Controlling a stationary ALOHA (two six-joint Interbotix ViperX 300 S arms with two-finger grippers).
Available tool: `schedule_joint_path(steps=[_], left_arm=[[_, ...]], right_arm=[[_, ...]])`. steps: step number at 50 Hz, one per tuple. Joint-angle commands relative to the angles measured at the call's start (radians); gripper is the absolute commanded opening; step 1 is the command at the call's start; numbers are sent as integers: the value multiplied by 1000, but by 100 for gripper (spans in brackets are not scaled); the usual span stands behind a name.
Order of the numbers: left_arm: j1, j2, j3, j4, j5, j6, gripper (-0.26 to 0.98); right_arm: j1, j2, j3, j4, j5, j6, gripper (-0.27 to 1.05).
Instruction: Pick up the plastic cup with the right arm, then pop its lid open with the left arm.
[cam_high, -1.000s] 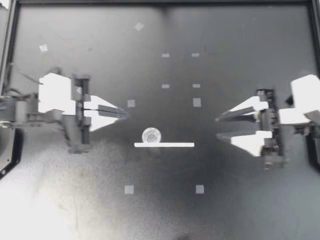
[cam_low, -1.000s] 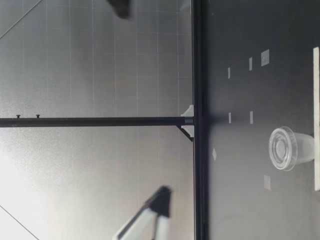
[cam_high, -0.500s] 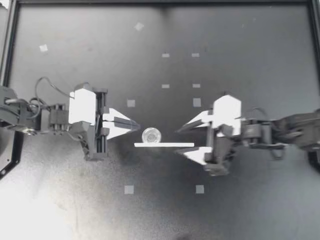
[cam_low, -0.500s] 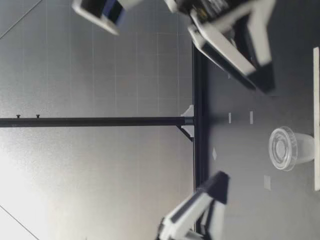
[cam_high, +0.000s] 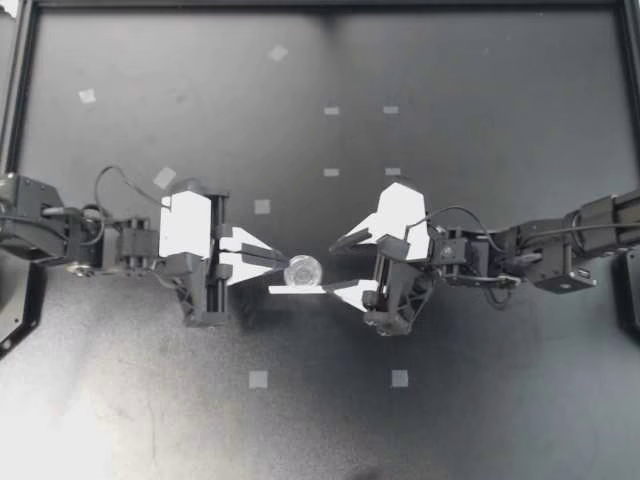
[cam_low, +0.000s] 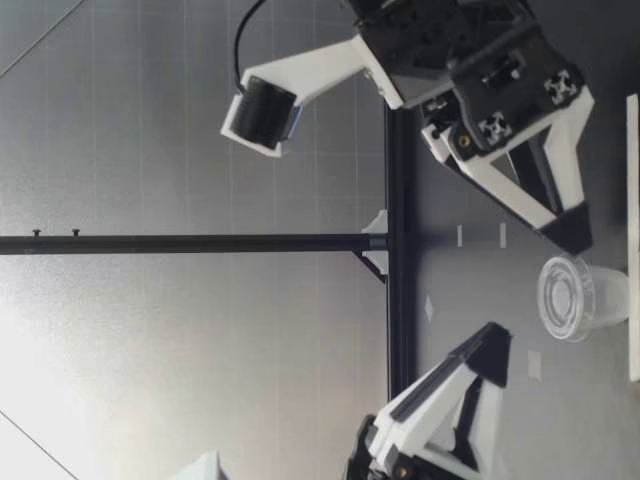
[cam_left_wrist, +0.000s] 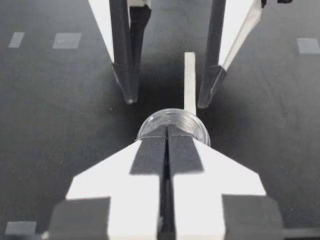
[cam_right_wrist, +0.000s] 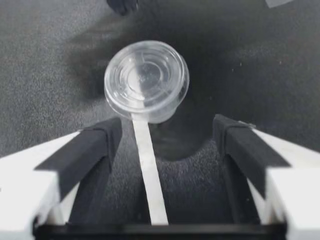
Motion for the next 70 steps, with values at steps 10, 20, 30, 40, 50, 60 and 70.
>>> schedule_joint_path(steps=[10, 20, 30, 40, 50, 60, 70], left_arm=[[-3, 6, -21, 2, -11, -3, -8], [-3, 23, -28, 2, -11, -5, -8], [-5, 54, -41, 3, -11, -25, -8], [-5, 61, -41, 3, -11, -25, -8], [-5, 63, -31, 5, -6, -25, -8], [-5, 80, -26, 3, -6, -26, -8], [-5, 89, -32, 5, -8, -26, -8]], right_arm=[[5, 15, -38, -12, -2, 0, 72], [14, 43, -58, -11, -2, 2, 72], [18, 55, -66, -12, -3, 2, 72], [20, 71, -86, -12, -2, 2, 72], [18, 94, -107, -12, -2, 2, 72], [21, 87, -109, -12, 0, 2, 72], [23, 86, -110, -12, 5, 3, 72]])
